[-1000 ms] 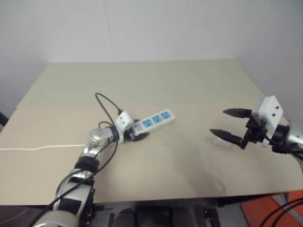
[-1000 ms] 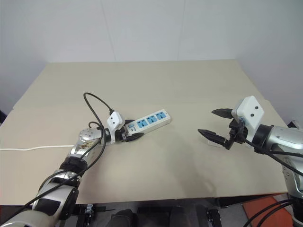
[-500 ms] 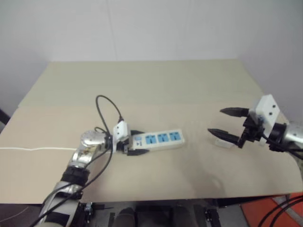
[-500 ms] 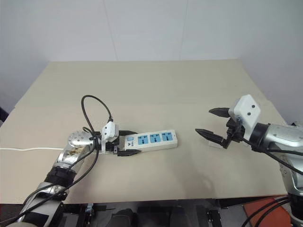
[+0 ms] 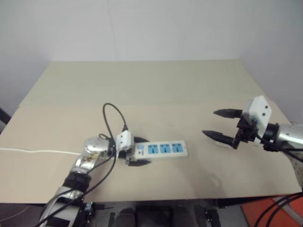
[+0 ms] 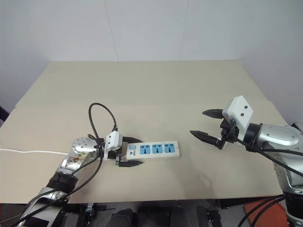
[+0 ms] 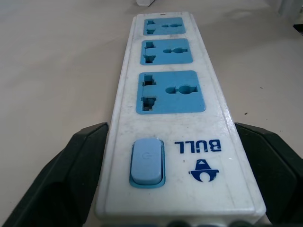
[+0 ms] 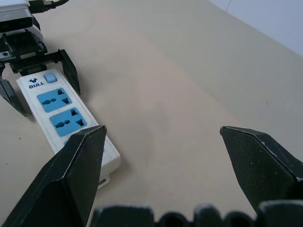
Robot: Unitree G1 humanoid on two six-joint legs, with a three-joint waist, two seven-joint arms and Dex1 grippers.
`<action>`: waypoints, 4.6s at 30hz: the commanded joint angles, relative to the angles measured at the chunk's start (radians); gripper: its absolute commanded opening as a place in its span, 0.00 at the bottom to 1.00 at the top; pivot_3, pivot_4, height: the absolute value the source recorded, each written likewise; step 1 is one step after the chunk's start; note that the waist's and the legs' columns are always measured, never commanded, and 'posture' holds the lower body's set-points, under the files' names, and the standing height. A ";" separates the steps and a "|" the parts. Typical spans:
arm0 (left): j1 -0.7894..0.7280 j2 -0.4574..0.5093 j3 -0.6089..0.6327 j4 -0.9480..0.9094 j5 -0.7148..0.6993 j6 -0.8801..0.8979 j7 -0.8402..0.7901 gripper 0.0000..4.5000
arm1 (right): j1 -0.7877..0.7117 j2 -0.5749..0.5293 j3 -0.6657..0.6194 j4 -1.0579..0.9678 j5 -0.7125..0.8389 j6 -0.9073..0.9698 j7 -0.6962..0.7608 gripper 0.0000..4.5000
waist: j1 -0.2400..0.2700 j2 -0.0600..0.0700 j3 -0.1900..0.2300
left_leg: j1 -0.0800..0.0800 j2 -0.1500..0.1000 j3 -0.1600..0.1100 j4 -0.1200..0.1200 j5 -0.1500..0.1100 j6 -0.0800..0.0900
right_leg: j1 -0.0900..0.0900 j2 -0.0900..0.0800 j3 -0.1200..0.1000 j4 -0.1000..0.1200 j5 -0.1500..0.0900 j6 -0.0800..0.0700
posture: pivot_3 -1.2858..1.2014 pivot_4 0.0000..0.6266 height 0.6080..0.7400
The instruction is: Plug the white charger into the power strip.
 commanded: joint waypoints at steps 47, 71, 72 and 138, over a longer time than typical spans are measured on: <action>-0.009 -0.133 0.034 0.338 -0.018 -0.217 -0.037 0.74 | -0.091 -0.047 0.020 0.037 0.007 0.014 0.098 1.00 | 0.021 0.014 -0.008 | 0.011 -0.002 -0.002 0.000 0.000 0.001 | 0.015 -0.001 -0.002 -0.004 0.000 0.001 | 0.52 0.24 1.00; -0.022 -0.099 -0.023 0.251 -0.011 -0.172 -0.147 0.74 | -0.522 -0.239 0.631 0.348 -0.460 0.164 0.319 1.00 | 0.015 0.014 -0.008 | 0.000 -0.001 -0.001 -0.001 -0.003 0.005 | 0.006 -0.002 -0.003 -0.014 0.000 0.003 | 0.52 0.24 1.00; -0.020 -0.098 -0.023 0.248 -0.010 -0.171 -0.146 0.74 | -0.535 -0.233 0.653 0.370 -0.485 0.146 0.334 1.00 | 0.015 0.014 -0.008 | 0.000 -0.001 -0.001 -0.001 -0.003 0.005 | 0.005 -0.002 -0.003 -0.014 0.000 0.003 | 0.52 0.24 1.00; 0.012 -0.038 -0.025 0.164 -0.006 -0.095 -0.072 0.74 | -0.338 0.407 0.292 0.359 -0.218 -0.192 0.272 0.25 | -0.003 0.013 -0.010 | 0.000 -0.002 0.000 0.000 -0.003 0.005 | 0.002 -0.002 -0.001 -0.003 0.001 0.003 | 0.52 0.24 1.00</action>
